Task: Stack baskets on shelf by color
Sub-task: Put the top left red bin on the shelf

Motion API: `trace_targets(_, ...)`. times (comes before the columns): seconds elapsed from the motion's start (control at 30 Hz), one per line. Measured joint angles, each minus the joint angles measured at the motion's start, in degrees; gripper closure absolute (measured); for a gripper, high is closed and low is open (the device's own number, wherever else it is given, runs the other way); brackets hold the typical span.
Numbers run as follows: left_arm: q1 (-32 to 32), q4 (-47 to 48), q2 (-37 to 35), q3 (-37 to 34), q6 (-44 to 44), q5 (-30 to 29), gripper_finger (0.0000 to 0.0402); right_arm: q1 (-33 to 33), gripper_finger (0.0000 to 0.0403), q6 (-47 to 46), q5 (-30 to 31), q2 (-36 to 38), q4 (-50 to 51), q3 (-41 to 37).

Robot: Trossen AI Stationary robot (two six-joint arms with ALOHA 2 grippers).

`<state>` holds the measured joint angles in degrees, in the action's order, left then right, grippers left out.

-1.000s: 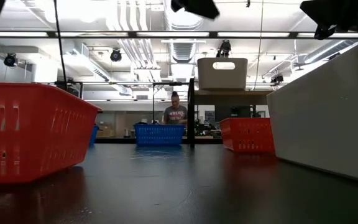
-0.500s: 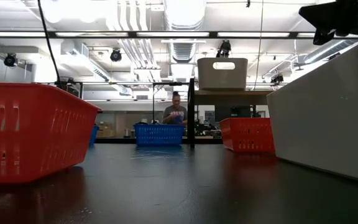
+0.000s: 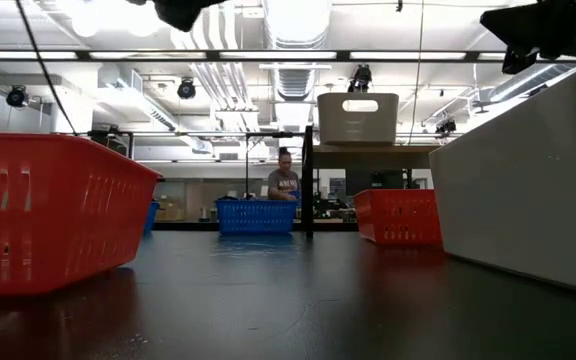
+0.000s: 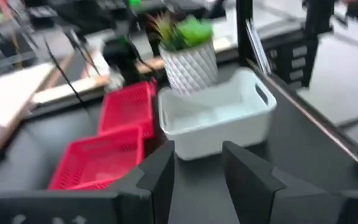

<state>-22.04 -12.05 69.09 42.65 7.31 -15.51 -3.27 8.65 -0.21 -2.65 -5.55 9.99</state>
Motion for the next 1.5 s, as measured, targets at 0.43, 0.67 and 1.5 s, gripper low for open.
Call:
trace_targets(0.43, 6.1, -12.5, -18.0, -15.3, 5.6, -9.7, 0.0283, 0.0, 0.0394, 5.4, 0.1, -11.2, -18.7, 0.0)
trace_targets(0.67, 6.3, -13.1, -21.9, -19.2, 5.1, -17.9, 0.0283, 0.0, 0.0394, 6.8, -1.8, -16.5, -25.6, 0.0)
trace_targets(1.5, 6.3, -17.0, -18.9, -19.1, 5.1, -17.9, 0.0283, 4.5, 0.0394, 12.2, -4.2, -39.8, -6.5, 23.9)
